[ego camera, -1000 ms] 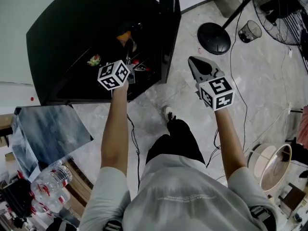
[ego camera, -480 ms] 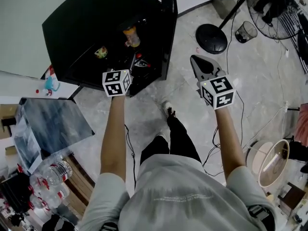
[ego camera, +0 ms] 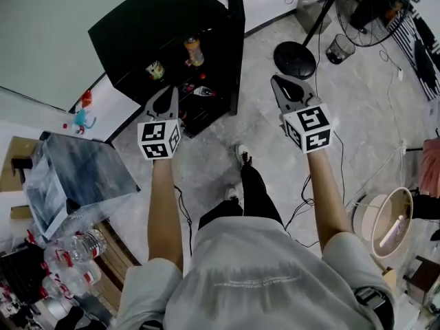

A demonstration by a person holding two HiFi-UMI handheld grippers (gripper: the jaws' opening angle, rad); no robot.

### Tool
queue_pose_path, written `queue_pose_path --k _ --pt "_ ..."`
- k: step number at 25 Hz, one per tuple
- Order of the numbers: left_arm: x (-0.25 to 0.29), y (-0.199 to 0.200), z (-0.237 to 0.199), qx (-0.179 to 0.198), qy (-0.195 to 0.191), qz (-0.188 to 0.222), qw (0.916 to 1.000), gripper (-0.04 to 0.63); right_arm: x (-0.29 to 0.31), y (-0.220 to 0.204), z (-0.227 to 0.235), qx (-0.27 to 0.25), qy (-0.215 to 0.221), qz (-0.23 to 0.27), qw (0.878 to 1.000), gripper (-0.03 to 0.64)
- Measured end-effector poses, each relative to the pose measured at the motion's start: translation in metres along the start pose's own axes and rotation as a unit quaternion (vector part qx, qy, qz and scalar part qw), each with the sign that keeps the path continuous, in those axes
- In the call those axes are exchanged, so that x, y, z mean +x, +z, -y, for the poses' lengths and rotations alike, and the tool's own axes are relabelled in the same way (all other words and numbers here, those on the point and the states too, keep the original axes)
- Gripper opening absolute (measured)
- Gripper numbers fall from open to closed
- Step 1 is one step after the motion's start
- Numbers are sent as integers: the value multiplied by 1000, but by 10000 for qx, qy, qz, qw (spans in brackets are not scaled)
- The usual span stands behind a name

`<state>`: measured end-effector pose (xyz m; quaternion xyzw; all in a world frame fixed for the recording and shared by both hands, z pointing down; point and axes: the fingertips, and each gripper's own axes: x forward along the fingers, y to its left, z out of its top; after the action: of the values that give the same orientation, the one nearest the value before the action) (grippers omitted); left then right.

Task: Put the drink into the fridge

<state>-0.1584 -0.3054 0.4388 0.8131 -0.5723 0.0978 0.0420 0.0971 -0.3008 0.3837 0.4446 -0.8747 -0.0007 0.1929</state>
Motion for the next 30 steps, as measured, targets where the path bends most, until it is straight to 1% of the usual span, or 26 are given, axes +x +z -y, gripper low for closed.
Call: queue_pose_path --k 3,9,11,14,17,22,25,30 --pt "-36 31 7 157 -4 127 9998 12 -23 15 -8 -105 -16 56 9999 2" --pt "-96 82 17 155 18 531 9985 12 -52 54 -32 -287 -11 395 9988 2" --pt "-110 95 24 224 -55 617 9978 12 -59 67 -44 -364 33 524 9980 2" --pt "-130 108 41 390 -285 719 9962 12 -72 81 -61 -455 123 634 9969 2" --pt "-144 125 55 513 -465 852 9940 12 -85 90 -73 -450 195 754 9959 2" --pt "-155 135 63 540 -439 893 9936 12 -96 93 -86 -579 232 735 9953 2" --pt "-155 134 65 478 -460 880 9939 12 -97 96 -88 -584 236 771 9950 2" --pt "-155 129 74 502 -536 785 9942 14 -99 92 -91 -547 270 770 9952 2"
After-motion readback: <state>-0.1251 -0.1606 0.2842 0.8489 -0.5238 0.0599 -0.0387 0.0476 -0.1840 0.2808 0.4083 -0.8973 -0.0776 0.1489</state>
